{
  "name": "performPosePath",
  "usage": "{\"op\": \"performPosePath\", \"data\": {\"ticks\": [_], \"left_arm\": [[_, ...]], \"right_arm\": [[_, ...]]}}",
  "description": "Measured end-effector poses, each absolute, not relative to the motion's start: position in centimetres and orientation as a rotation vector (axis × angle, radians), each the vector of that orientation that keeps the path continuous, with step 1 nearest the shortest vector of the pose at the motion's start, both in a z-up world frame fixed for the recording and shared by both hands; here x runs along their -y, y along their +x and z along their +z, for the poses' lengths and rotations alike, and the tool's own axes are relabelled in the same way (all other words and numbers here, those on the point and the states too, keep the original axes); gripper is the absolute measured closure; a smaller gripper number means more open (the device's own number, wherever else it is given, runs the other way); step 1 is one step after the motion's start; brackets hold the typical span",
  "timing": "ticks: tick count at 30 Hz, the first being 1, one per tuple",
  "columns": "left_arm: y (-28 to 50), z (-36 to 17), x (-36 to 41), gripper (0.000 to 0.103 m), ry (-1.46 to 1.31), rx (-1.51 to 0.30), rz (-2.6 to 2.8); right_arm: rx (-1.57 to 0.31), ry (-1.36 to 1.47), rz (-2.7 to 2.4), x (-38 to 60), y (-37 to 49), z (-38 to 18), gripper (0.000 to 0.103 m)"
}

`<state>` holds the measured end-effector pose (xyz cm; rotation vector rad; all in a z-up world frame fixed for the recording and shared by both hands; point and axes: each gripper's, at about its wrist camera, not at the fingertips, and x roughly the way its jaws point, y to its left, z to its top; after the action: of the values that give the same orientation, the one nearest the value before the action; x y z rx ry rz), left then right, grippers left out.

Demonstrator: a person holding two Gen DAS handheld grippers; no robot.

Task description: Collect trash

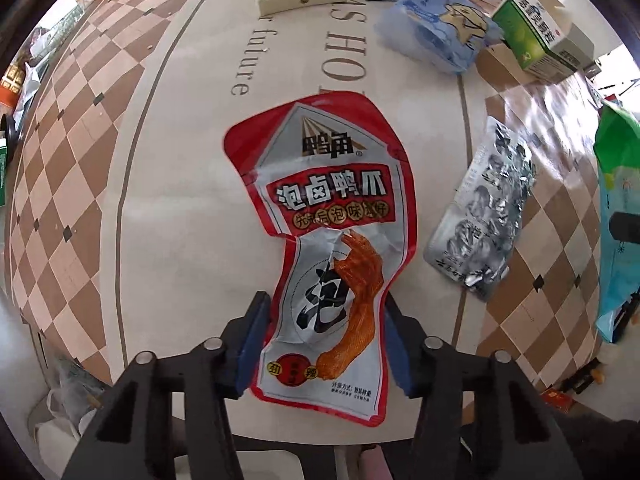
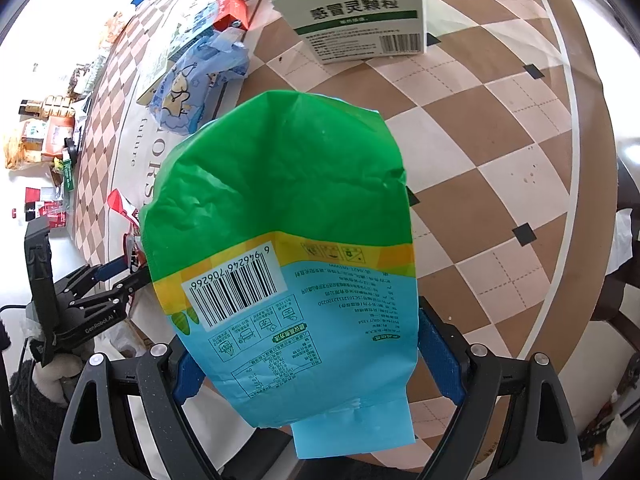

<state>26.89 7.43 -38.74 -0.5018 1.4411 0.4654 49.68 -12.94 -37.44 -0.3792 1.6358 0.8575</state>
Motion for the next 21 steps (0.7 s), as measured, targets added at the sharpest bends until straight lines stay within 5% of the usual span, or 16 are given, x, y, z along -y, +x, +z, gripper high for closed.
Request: {"op": "performPosePath", "data": {"ticks": [21], "left_arm": [[20.3,-33.9,-1.7,0.07,-0.682,-1.213,0.538]], "right_arm": [[-1.617,-0.386,0.891,13.1,47.3,-36.4,0.012]]}}
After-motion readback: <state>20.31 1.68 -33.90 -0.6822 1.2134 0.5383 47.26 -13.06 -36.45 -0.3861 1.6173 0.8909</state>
